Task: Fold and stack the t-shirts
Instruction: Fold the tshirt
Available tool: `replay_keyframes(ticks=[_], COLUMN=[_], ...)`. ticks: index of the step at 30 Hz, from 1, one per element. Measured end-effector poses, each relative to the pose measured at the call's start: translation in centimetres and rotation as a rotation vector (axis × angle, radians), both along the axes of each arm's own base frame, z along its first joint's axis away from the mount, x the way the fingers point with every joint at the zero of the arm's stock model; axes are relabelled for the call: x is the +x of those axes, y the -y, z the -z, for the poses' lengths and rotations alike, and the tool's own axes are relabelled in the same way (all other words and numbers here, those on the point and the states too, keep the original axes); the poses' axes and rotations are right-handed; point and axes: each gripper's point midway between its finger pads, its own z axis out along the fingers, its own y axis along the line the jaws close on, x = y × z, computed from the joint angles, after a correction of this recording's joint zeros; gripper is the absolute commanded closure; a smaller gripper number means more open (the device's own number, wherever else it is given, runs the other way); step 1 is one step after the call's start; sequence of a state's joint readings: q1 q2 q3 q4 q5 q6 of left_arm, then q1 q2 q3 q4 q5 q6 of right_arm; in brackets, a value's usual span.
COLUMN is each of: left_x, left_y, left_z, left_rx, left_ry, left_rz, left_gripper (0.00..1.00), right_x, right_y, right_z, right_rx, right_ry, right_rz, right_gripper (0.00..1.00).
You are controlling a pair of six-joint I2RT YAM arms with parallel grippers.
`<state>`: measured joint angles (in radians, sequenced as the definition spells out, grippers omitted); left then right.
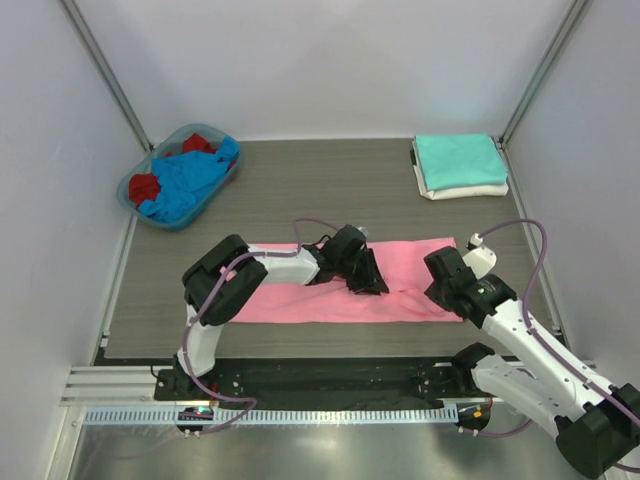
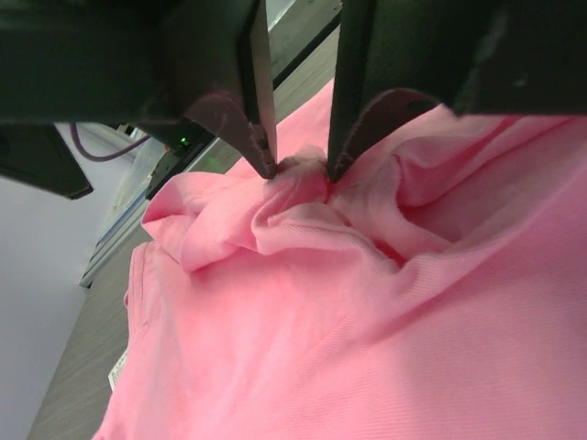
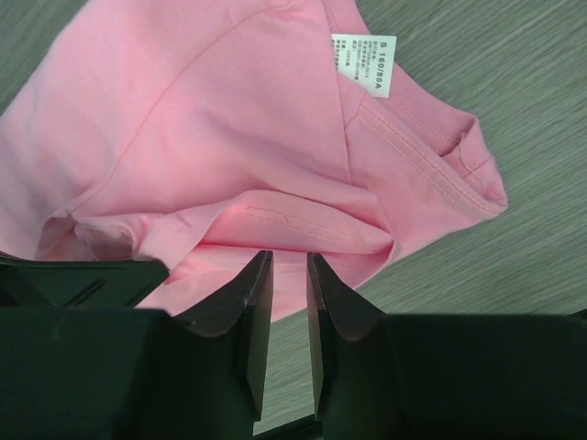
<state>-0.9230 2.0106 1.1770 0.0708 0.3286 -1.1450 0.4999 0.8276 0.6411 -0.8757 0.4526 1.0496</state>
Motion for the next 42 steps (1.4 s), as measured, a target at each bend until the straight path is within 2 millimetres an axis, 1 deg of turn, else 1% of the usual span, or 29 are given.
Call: replay_keyframes(ticks=[1, 2, 3, 5, 6, 8, 12, 14, 16, 18, 22, 24, 25, 28, 31, 34, 37, 42], left_x=[0.0, 0.0, 0.0, -0.1, -0.1, -0.3, -0.7, -0.9, -1.0, -1.0, -0.9, -0.9, -1.0, -1.2, -1.3, -1.3, -1.2, -1.2], left_y=[-0.1, -0.1, -0.2, -0.3, -0.5, -0.8, -2.0, -2.6, -3.1, -3.3, -3.5, -3.6, -3.8, -4.2, -4.4, -4.5, -4.3, -4.1], left_z=[0.1, 0.2, 0.3, 0.4, 0.5, 0.7, 0.7, 0.5, 0.0, -0.5, -1.0, -0.9, -0.7, -0.3, 0.1, 0.2, 0.0, -0.1], left_rx=[0.004, 0.009, 0.012, 0.021, 0.029, 0.045, 0.091, 0.110, 0.123, 0.127, 0.127, 0.131, 0.136, 0.153, 0.165, 0.167, 0.159, 0.145], left_ry=[-0.003, -0.003, -0.006, -0.006, -0.006, -0.003, 0.009, 0.019, 0.034, 0.047, 0.067, 0.069, 0.067, 0.069, 0.072, 0.075, 0.089, 0.095], left_rz=[-0.002, -0.003, -0.005, -0.004, -0.004, 0.003, 0.012, 0.015, 0.017, 0.016, 0.020, 0.023, 0.025, 0.035, 0.036, 0.039, 0.046, 0.060], left_gripper=[0.78, 0.85, 0.88, 0.92, 0.92, 0.91, 0.85, 0.83, 0.80, 0.79, 0.78, 0.74, 0.70, 0.64, 0.63, 0.63, 0.63, 0.63], right_x=[-0.2, -0.4, -0.5, -0.8, -0.9, -1.0, -1.0, -1.0, -1.1, -1.3, -1.7, -1.9, -2.1, -2.4, -2.4, -2.5, -2.8, -2.9], right_y=[0.0, 0.1, 0.1, 0.2, 0.3, 0.3, 0.5, 0.4, 0.4, 0.3, 0.0, -0.1, -0.1, -0.1, -0.1, -0.2, -0.2, -0.1], right_z=[0.3, 0.5, 0.9, 1.2, 1.2, 1.1, 1.1, 1.1, 1.4, 1.8, 2.4, 2.7, 3.0, 3.5, 3.5, 4.0, 4.6, 4.5], right_rx=[0.001, 0.000, -0.002, -0.005, -0.006, -0.004, -0.002, -0.002, 0.001, 0.006, 0.039, 0.054, 0.059, 0.071, 0.090, 0.104, 0.125, 0.161], right_ry=[-0.006, -0.013, -0.021, -0.031, -0.034, -0.029, -0.027, -0.031, -0.044, -0.062, -0.084, -0.092, -0.099, -0.113, -0.113, -0.128, -0.144, -0.139], right_rz=[0.000, -0.001, -0.001, -0.001, -0.001, 0.000, 0.005, 0.008, 0.017, 0.024, 0.052, 0.068, 0.075, 0.100, 0.136, 0.184, 0.236, 0.315], right_gripper=[0.73, 0.73, 0.72, 0.71, 0.71, 0.70, 0.69, 0.66, 0.60, 0.57, 0.57, 0.57, 0.57, 0.57, 0.56, 0.56, 0.56, 0.56])
